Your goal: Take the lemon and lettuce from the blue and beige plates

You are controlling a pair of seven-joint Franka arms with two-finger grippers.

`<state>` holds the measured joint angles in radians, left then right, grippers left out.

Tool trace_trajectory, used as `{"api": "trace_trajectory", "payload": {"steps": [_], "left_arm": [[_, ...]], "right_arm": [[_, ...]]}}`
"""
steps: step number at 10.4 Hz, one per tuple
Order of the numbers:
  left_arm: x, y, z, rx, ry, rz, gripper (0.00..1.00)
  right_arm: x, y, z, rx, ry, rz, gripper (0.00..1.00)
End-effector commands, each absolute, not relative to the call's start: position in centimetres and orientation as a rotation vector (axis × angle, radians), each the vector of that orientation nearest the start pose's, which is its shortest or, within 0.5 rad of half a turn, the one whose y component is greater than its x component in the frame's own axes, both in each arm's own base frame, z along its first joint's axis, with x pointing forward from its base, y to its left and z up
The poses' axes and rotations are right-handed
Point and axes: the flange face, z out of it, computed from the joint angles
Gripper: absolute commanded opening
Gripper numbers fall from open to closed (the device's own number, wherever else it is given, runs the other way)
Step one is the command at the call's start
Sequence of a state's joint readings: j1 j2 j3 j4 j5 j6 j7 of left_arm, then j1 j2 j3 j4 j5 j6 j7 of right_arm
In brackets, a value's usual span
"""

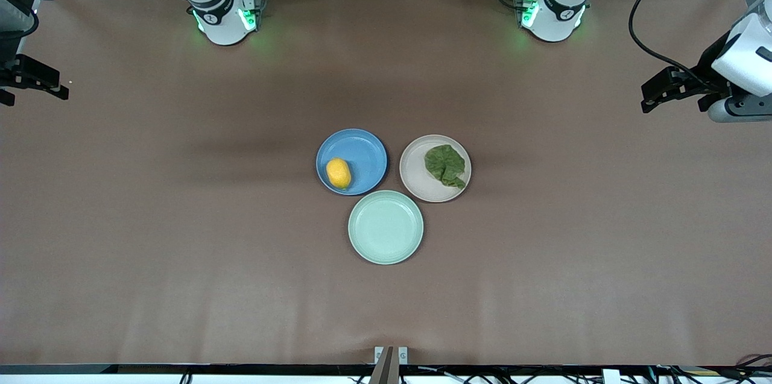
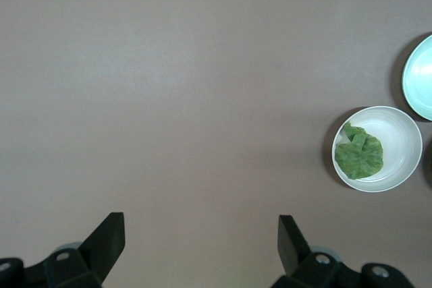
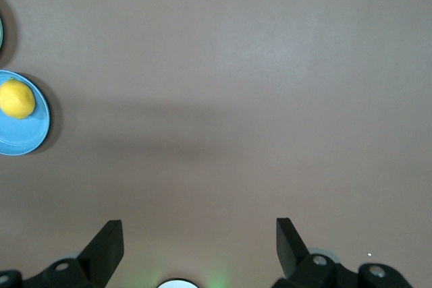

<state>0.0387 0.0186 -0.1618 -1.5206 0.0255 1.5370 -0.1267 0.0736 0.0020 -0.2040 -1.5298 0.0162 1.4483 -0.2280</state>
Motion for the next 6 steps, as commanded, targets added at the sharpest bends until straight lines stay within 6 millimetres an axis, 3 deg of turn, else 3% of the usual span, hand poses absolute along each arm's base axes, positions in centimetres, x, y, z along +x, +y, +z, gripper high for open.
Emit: {"api": "trace_trajectory", "payload": {"steps": [1, 3, 4, 6], "left_arm": [[55.2, -5.9, 63.8, -3.107, 0.038, -0.001, 1.00], [55.5, -6.1, 63.1, -3.106, 0.041, 0.017, 1.00], [55.9, -6.2, 61.8, -3.114, 0.047, 0.057, 1.00], [56.9, -7.2, 56.8, -3.117, 0.040, 0.184, 1.00]], "right_arm": [[54.0, -6.8, 63.7, -3.118, -0.156, 0.121, 1.00], [54.0, -6.8, 63.7, -3.118, -0.156, 0.121, 1.00], [54.0, -6.8, 63.7, -3.118, -0.156, 0.121, 1.00], [54.2, -6.6, 63.2, -3.110, -0.159, 0.131, 1.00]]}}
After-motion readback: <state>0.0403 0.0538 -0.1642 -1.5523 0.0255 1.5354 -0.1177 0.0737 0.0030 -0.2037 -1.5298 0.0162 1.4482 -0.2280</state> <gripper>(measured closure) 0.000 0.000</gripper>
